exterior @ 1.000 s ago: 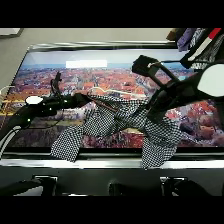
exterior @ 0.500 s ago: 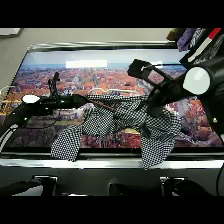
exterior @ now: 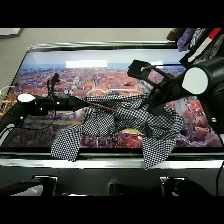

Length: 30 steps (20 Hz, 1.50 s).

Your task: Fold the clothes and pants, and hang the long-sleeved shirts on hangers.

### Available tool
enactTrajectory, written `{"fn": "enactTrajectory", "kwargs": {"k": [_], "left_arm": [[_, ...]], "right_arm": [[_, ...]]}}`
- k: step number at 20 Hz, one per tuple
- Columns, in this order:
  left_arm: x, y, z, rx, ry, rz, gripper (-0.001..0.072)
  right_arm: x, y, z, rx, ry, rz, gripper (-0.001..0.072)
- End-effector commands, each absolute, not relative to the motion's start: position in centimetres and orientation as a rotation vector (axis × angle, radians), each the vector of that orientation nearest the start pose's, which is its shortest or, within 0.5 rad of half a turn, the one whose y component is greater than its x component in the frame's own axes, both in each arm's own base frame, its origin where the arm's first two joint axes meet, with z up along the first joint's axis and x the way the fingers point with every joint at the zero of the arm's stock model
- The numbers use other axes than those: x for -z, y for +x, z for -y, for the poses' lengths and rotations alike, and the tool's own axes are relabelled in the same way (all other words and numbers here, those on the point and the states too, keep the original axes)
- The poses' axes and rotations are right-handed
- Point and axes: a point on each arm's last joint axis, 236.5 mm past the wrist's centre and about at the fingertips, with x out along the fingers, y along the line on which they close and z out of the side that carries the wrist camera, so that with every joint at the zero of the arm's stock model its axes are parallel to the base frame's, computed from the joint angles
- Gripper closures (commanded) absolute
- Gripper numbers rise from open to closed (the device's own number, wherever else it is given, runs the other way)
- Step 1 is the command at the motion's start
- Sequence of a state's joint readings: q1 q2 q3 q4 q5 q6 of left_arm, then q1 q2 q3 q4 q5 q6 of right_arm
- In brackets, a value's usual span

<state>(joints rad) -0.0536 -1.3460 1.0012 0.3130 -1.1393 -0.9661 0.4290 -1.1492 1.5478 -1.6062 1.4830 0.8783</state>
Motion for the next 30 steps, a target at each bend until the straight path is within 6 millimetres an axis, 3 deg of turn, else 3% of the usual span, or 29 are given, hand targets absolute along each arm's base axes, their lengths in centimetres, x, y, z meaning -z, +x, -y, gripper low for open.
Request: {"fn": "enactTrajectory", "kwargs": {"k": [1, 8, 15, 18, 24, 30], "left_arm": [[-8.2, 37.0, 21.6, 0.921, -0.742, -1.038, 0.0679], [-8.6, 38.8, 19.5, 0.864, -0.797, -0.989, 0.0678], [-8.7, 39.0, 19.1, 0.856, -0.801, -0.982, 0.0679], [-8.7, 39.0, 19.1, 0.857, -0.801, -0.982, 0.0679], [-9.0, 38.1, 19.4, 0.89, -0.811, -1.011, 0.0678], [-10.4, 37.1, 18.3, 0.917, -0.875, -1.06, 0.0679]], "right_arm": [[-17.3, 34.4, -15.3, -0.746, -0.891, -0.873, 0.0673], [-17.3, 34.0, -16.2, -0.793, -0.882, -0.86, 0.0673], [-15.0, 35.7, -17.0, -0.811, -0.9, -0.87, 0.0673], [-14.3, 37.4, -17.3, -0.79, -0.916, -0.852, 0.0673], [-14.1, 39.5, -14.7, -0.651, -0.972, -0.871, 0.0674], [-14.5, 39.4, -14.5, -0.641, -0.973, -0.865, 0.0674]]}}
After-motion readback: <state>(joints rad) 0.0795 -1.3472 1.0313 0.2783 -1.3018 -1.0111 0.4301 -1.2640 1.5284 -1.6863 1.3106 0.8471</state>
